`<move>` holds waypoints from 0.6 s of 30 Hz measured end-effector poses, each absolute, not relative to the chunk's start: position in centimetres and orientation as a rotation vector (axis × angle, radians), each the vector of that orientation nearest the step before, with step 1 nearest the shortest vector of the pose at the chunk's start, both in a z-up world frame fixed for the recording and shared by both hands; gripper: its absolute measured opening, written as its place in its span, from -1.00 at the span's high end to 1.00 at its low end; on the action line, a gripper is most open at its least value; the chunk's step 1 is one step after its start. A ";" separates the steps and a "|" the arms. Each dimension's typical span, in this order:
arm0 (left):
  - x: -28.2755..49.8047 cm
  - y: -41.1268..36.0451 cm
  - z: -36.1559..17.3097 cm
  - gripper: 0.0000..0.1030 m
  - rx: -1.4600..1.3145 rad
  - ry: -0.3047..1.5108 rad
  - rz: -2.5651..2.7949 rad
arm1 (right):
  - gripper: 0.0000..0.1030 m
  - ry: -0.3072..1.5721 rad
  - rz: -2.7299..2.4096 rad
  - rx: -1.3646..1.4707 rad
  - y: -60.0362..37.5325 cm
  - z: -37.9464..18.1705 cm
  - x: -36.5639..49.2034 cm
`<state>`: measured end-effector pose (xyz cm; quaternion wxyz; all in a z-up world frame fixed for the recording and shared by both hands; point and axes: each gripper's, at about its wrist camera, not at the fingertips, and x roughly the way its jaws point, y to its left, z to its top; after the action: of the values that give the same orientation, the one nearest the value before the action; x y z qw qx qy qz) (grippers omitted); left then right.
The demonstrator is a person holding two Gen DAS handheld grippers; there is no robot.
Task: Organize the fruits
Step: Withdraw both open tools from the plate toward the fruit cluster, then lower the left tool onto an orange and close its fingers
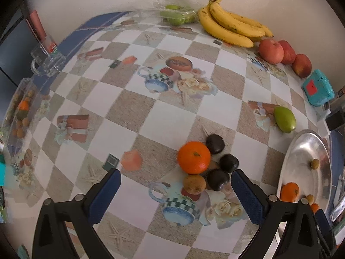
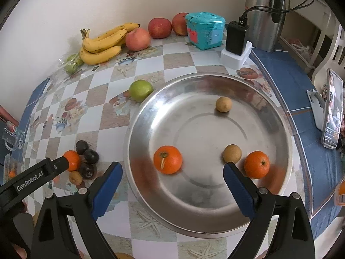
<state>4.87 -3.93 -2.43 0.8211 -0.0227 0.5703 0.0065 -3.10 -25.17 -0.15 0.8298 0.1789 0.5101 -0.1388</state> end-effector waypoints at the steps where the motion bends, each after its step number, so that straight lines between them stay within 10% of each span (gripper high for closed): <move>1: 4.9 -3.7 -2.2 -1.00 -0.049 1.203 0.021 | -0.84 1.082 -0.289 0.381 -25.1 -0.1 -3.1; 18: 6.3 -0.8 -0.9 -1.00 -0.078 1.153 0.058 | -0.84 1.078 -0.237 0.314 -21.0 1.1 -1.0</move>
<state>6.31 -0.75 -0.93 0.8371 -0.0367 0.5451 0.0276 -1.03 -20.99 1.09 0.8399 0.1487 0.5098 -0.1122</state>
